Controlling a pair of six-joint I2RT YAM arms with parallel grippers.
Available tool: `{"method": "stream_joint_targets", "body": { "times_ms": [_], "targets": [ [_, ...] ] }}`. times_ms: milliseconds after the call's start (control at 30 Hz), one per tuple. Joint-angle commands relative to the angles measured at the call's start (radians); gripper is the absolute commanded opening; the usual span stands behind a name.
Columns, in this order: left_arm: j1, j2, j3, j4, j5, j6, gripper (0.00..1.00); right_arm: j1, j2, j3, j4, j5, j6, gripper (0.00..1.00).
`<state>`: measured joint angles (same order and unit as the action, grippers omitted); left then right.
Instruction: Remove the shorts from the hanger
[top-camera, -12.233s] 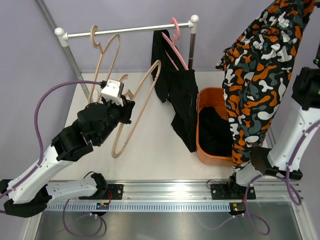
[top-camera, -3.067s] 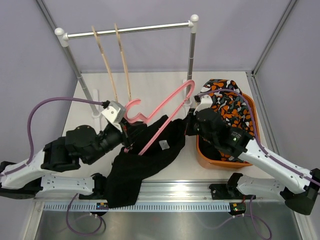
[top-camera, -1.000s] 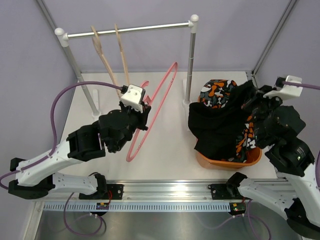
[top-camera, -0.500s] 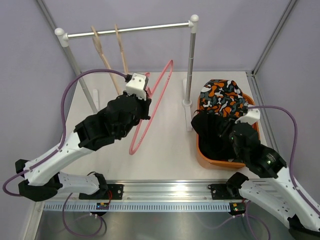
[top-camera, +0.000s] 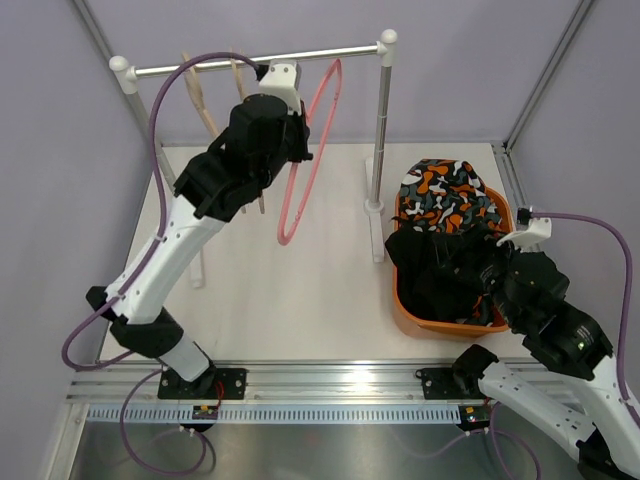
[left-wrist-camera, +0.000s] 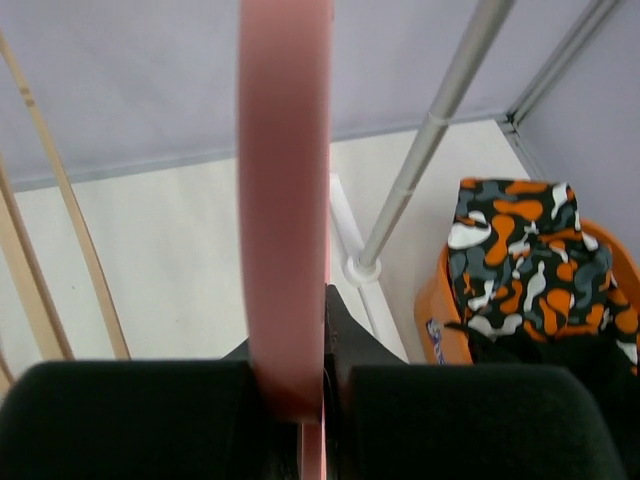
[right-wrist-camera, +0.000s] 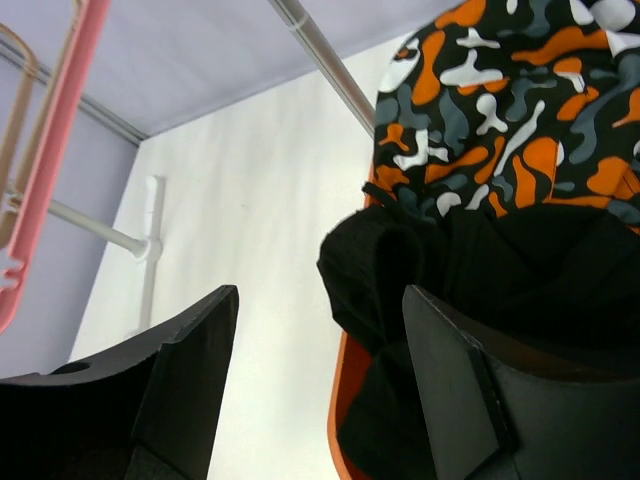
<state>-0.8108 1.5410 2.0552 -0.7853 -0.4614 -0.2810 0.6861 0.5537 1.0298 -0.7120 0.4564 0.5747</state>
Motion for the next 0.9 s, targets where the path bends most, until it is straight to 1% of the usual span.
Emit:
{"method": "stream_joint_targets", "body": {
  "times_ms": [0, 33, 67, 133, 233, 300, 333, 367, 433, 600, 867],
  "targets": [
    [0.065, 0.109, 0.152, -0.012, 0.091, 0.017, 0.00, -0.003, -0.003, 0.062, -0.018, -0.030, -0.035, 0.76],
    [0.097, 0.138, 0.231, -0.032, 0.101, 0.016, 0.00, -0.003, -0.003, 0.065, -0.015, -0.033, -0.038, 0.76],
    [0.114, 0.190, 0.262, -0.034, 0.110, 0.013, 0.00, -0.002, -0.003, 0.075, -0.015, -0.039, -0.045, 0.76],
    [0.156, 0.223, 0.301, -0.006, 0.141, 0.008, 0.00, -0.003, -0.001, 0.079, -0.010, -0.045, -0.053, 0.76],
    [0.199, 0.246, 0.287, 0.062, 0.173, 0.009, 0.00, -0.003, 0.003, 0.095, -0.012, -0.051, -0.067, 0.77],
    [0.211, 0.228, 0.232, 0.121, 0.179, 0.031, 0.00, -0.003, 0.006, 0.107, -0.014, -0.062, -0.078, 0.77],
    [0.216, 0.217, 0.202, 0.199, 0.170, 0.046, 0.00, -0.003, 0.008, 0.113, -0.015, -0.062, -0.082, 0.77],
    [0.217, 0.208, 0.156, 0.228, 0.158, 0.069, 0.00, -0.003, 0.011, 0.122, -0.021, -0.061, -0.093, 0.77],
    [0.219, 0.194, 0.137, 0.283, 0.133, 0.088, 0.00, -0.003, 0.018, 0.131, -0.029, -0.053, -0.105, 0.77],
    [0.220, 0.183, 0.135, 0.320, 0.096, 0.115, 0.00, -0.003, 0.003, 0.138, -0.044, -0.022, -0.133, 0.78],
    [0.222, 0.202, 0.160, 0.347, 0.055, 0.120, 0.01, -0.003, -0.005, 0.130, -0.047, -0.050, -0.138, 0.78]
  ]
}}
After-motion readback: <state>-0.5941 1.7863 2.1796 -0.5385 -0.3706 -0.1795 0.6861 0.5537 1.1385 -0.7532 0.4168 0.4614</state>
